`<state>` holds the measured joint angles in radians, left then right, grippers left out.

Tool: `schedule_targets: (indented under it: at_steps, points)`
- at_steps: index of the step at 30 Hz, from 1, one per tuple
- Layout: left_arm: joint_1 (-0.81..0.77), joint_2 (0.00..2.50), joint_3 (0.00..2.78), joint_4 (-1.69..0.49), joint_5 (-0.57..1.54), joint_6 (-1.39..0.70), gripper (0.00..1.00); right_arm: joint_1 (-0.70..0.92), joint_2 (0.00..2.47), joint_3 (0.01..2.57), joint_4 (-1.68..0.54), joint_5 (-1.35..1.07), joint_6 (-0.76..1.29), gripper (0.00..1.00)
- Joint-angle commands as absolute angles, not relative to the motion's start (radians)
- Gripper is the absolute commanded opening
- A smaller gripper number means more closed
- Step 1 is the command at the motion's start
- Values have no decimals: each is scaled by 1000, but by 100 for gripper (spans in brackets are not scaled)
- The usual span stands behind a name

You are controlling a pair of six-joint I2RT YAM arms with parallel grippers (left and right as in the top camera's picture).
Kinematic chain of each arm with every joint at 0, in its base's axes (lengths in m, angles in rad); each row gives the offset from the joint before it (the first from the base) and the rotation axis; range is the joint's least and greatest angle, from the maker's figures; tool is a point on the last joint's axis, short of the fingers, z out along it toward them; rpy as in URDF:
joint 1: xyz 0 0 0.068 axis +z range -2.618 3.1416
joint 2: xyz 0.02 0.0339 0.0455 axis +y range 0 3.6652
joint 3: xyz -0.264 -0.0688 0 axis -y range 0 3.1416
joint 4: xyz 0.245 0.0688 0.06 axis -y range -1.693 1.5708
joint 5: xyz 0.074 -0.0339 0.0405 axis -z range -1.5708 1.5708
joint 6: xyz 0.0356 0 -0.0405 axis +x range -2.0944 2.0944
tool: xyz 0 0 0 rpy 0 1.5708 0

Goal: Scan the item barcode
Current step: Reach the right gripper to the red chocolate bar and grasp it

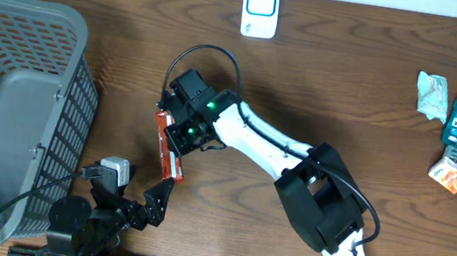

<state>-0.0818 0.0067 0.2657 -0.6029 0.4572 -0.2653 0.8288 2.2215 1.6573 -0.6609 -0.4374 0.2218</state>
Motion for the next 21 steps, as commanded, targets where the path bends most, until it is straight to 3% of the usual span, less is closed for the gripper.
schedule_targets:
  at_steps: [1, 12, 21]
  points:
    - [-79, 4, 269, -603, 452, -266, 98, 839, 2229, 1660, -616, -429, 206, 7]
    - [-79, 4, 269, -603, 452, -266, 98, 834, 2345, 1659, -619, -398, 211, 1]
    - [-79, 4, 269, -603, 452, -266, 98, 715, 2297, 1663, -825, -115, 211, 1]
